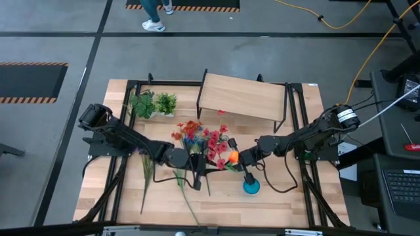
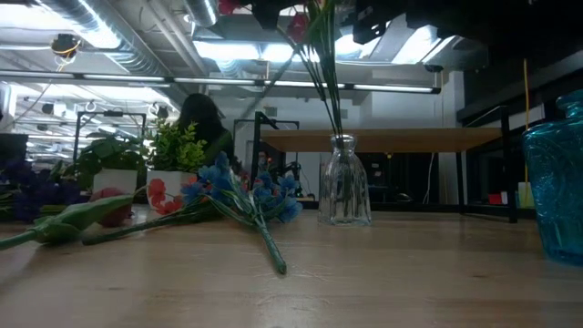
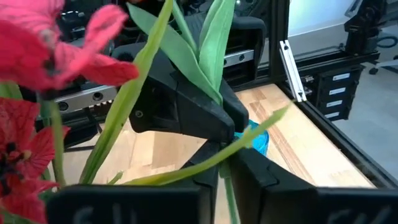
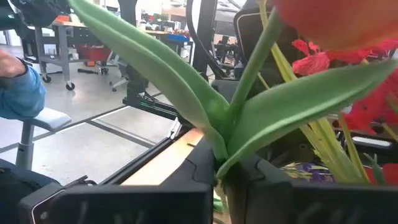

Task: Pick and place flowers into a vace then onto a shelf
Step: Put the orange tulip into the transparent vase

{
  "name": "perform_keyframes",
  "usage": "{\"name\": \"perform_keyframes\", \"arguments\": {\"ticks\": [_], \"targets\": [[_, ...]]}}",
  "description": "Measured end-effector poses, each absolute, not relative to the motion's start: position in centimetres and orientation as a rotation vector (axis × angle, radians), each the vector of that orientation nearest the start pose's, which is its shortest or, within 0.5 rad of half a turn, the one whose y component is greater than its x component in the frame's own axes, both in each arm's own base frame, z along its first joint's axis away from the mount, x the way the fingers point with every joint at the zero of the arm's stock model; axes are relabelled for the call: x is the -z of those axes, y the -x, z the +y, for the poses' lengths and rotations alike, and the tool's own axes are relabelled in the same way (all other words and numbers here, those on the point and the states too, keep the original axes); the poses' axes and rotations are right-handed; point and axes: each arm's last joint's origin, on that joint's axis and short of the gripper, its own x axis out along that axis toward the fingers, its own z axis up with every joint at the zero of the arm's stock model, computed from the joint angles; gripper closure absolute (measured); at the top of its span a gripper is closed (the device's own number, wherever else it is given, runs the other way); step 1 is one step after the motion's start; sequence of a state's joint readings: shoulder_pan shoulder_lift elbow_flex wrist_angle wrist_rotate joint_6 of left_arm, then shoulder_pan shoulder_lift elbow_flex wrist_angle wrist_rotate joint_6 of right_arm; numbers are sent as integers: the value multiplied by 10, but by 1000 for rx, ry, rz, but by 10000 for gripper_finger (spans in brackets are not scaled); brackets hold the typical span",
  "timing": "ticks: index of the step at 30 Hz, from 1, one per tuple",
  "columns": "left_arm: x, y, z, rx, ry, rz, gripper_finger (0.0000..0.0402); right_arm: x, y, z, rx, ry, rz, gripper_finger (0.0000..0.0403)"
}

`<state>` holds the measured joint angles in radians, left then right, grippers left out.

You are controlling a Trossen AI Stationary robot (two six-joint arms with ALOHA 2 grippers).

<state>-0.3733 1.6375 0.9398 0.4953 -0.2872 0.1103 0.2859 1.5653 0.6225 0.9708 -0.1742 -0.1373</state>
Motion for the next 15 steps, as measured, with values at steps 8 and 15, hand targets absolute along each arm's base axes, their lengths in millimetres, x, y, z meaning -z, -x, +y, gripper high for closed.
{"name": "perform_keyframes", "arguments": {"ticks": [8,15], "targets": [[-239,-328,-139,59,-185,170,290,-217,-284,89,-469,131,-5,397],[-245,-312,-157,59,-150,188,262,-233,-273,86,-468,130,-2,397]]}}
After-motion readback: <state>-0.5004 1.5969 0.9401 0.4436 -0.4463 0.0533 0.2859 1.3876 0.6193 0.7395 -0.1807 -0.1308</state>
